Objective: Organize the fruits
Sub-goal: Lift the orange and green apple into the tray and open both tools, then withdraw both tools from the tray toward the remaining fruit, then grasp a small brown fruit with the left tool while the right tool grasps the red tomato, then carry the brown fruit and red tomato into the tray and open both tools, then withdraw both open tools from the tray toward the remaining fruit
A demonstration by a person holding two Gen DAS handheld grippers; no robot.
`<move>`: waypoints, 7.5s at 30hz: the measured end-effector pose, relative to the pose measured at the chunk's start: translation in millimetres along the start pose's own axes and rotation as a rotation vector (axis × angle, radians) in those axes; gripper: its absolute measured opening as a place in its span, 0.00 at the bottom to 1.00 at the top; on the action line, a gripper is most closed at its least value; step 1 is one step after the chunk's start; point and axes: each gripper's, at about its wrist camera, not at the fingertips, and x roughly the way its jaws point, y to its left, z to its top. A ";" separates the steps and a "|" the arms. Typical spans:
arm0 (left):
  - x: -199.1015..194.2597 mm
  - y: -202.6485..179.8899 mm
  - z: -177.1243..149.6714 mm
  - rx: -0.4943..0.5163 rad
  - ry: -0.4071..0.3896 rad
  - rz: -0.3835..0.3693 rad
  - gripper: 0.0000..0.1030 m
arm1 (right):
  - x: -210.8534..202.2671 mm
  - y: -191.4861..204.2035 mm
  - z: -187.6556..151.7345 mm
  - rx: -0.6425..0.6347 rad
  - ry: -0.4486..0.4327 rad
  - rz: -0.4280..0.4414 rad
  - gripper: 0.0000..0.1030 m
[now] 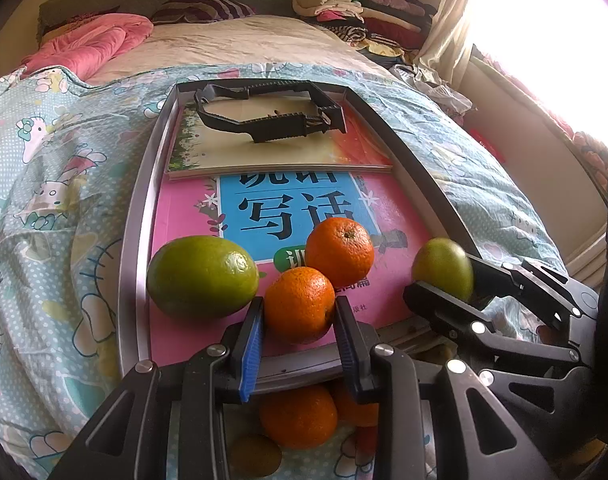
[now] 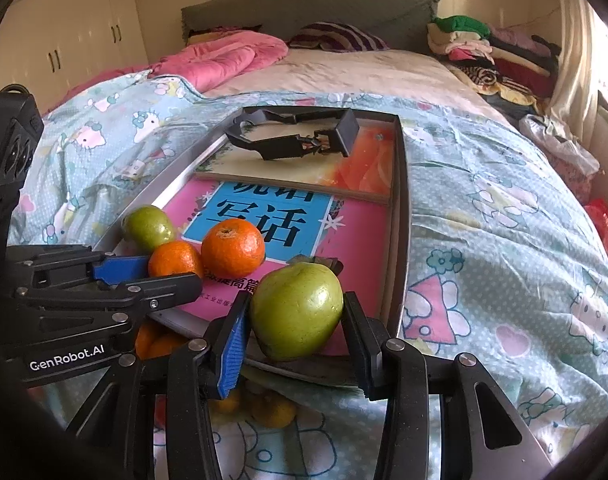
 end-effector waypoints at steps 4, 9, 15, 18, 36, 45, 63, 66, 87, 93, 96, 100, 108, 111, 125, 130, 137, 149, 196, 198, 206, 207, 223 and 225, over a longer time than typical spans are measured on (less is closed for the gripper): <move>-0.4 0.0 0.2 0.001 0.001 0.002 0.34 | -3.2 0.2 -0.6 0.004 -0.012 -0.014 0.51; -1.0 -0.3 0.1 -0.001 0.000 0.003 0.34 | -17.5 2.7 -1.5 -0.004 -0.069 -0.022 0.55; -7.8 -0.8 -0.5 -0.010 0.001 0.000 0.41 | -32.4 7.5 -3.2 -0.012 -0.100 -0.054 0.59; -10.9 -2.3 -1.5 -0.006 -0.001 0.003 0.47 | -38.3 8.7 -5.5 -0.003 -0.111 -0.049 0.62; -46.5 -2.4 -4.3 -0.009 -0.072 -0.001 0.71 | -62.1 9.5 -12.3 0.043 -0.159 -0.041 0.69; -59.7 5.0 -6.5 -0.018 -0.092 0.015 0.73 | -76.5 12.1 -14.2 0.052 -0.188 -0.037 0.71; -76.3 24.9 -31.2 0.011 -0.093 0.043 0.73 | -82.7 29.3 -34.7 0.036 -0.153 -0.005 0.72; -72.6 24.0 -37.2 0.025 -0.079 0.043 0.73 | -79.2 34.8 -41.1 0.025 -0.133 0.010 0.72; -53.0 25.7 -66.5 0.050 0.004 0.026 0.70 | -40.2 65.3 -70.9 -0.024 -0.001 0.063 0.72; -45.3 27.7 -69.4 0.046 0.012 0.021 0.56 | -23.6 67.7 -74.5 -0.034 0.031 0.073 0.42; -42.0 28.1 -69.2 0.047 0.012 0.014 0.50 | -17.7 70.6 -74.2 -0.042 0.027 0.090 0.38; -37.7 27.1 -68.5 0.054 0.011 0.014 0.45 | -10.4 79.1 -73.2 -0.084 0.025 0.085 0.30; -30.5 24.8 -66.3 0.077 0.007 -0.007 0.29 | -17.6 74.9 -73.9 -0.061 0.004 0.104 0.30; -28.8 27.4 -66.2 0.073 0.009 -0.039 0.25 | -23.0 72.2 -73.1 -0.048 -0.002 0.115 0.30; -65.8 31.9 -53.9 0.073 -0.049 -0.040 0.25 | -52.7 50.9 -63.4 0.023 -0.065 0.109 0.30; -73.0 30.2 -39.8 0.069 -0.074 -0.026 0.25 | -60.8 44.6 -48.9 0.019 -0.099 0.086 0.30; -58.9 29.5 -16.9 0.046 -0.064 -0.012 0.25 | -61.6 44.4 -25.2 -0.004 -0.132 0.073 0.30; -40.0 30.2 -5.7 0.045 -0.053 0.023 0.25 | -48.9 57.6 2.0 -0.060 -0.145 0.065 0.30; -33.4 46.8 -10.3 -0.006 -0.052 0.025 0.25 | -33.5 61.1 -6.8 -0.084 -0.105 0.014 0.48; -35.1 47.5 -10.7 -0.006 -0.055 0.026 0.28 | -37.0 61.2 -8.8 -0.084 -0.110 0.010 0.51; -42.7 44.7 -13.6 -0.014 -0.069 0.022 0.37 | -48.5 53.1 -15.9 -0.053 -0.119 -0.005 0.52; -44.8 44.2 -13.7 -0.015 -0.073 0.021 0.41 | -50.3 52.2 -16.3 -0.049 -0.122 -0.006 0.52; -86.0 30.2 -17.4 -0.002 -0.155 -0.002 0.65 | -80.4 39.5 -14.0 -0.008 -0.180 -0.034 0.61; -89.7 29.0 -19.1 -0.001 -0.156 -0.006 0.66 | -83.1 37.3 -13.8 -0.004 -0.184 -0.034 0.63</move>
